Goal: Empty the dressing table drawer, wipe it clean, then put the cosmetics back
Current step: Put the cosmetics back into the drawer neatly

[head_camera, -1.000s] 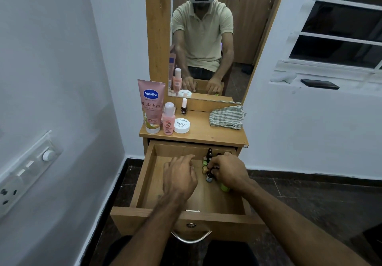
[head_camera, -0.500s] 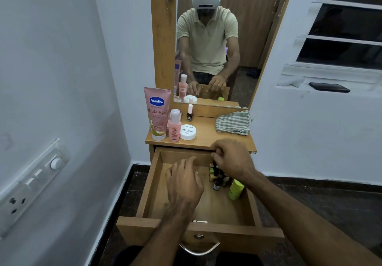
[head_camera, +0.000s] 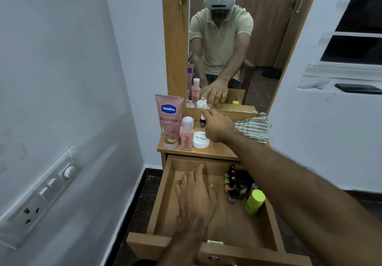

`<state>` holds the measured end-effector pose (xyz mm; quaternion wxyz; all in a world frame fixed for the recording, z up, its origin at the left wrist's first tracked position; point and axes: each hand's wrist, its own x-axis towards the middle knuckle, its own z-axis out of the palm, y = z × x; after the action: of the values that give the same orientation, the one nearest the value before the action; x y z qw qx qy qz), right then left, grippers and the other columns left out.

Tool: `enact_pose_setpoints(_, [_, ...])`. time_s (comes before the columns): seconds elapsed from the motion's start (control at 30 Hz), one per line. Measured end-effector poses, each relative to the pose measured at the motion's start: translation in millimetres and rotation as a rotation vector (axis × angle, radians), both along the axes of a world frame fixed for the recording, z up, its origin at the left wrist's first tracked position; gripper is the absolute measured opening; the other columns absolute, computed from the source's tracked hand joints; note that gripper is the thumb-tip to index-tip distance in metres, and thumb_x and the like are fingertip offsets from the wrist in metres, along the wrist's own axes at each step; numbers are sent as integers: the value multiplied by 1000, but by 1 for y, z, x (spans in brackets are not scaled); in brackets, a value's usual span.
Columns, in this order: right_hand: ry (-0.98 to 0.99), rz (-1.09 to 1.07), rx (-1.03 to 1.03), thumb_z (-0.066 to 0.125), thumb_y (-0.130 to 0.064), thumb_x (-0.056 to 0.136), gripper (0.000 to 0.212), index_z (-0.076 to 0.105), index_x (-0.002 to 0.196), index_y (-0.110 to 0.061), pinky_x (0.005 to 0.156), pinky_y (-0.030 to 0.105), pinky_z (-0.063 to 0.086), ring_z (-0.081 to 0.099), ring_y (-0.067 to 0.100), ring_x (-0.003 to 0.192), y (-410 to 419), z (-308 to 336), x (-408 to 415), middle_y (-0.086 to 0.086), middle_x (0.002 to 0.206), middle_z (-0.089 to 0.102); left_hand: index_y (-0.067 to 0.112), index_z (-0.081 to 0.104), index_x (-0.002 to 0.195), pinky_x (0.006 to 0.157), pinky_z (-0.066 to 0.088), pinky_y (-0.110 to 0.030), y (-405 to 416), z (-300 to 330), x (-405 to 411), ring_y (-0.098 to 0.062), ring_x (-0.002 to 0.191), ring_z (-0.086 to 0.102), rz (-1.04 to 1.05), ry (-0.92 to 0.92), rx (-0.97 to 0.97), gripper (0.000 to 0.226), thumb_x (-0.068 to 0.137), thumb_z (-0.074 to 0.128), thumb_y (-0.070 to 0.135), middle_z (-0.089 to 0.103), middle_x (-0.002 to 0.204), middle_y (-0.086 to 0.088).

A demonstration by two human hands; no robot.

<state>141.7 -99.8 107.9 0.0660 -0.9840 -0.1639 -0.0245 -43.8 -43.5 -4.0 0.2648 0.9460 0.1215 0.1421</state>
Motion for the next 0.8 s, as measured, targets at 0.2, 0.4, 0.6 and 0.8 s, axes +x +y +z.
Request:
enact_pose_setpoints(0.2, [-49, -42, 64, 54, -15, 97, 62, 31, 153, -31, 82, 41, 51, 52, 26, 130, 7, -1, 11, 1, 159, 36, 33, 29, 154, 118, 19, -40, 0, -3, 1, -13, 144, 32, 4, 1, -42, 62, 98, 45, 55, 41, 155, 10])
enact_pose_setpoints(0.4, [-170, -53, 175, 59, -20, 97, 18, 61, 114, -26, 64, 33, 42, 55, 18, 87, -4, 0, -5, -1, 111, 68, 30, 34, 152, 116, 23, -41, 0, -2, 0, -13, 142, 35, 0, -7, -45, 60, 98, 46, 52, 45, 152, 8])
enact_pose_setpoints(0.6, [-190, -29, 325, 62, -29, 94, 20, 65, 114, -28, 77, 42, 56, 65, 20, 93, -42, 11, -46, -5, 105, 73, 31, 33, 153, 116, 22, -39, -1, -1, -1, -13, 141, 36, -16, -8, -45, 60, 98, 48, 50, 45, 152, 9])
enact_pose_setpoints(0.8, [-230, -16, 357, 64, -28, 94, 17, 67, 111, -26, 78, 43, 58, 66, 18, 91, -86, 20, -76, -5, 105, 73, 26, 25, 157, 116, 25, -40, 0, 0, 1, -18, 143, 33, -21, -6, -72, 69, 97, 50, 50, 40, 157, 4])
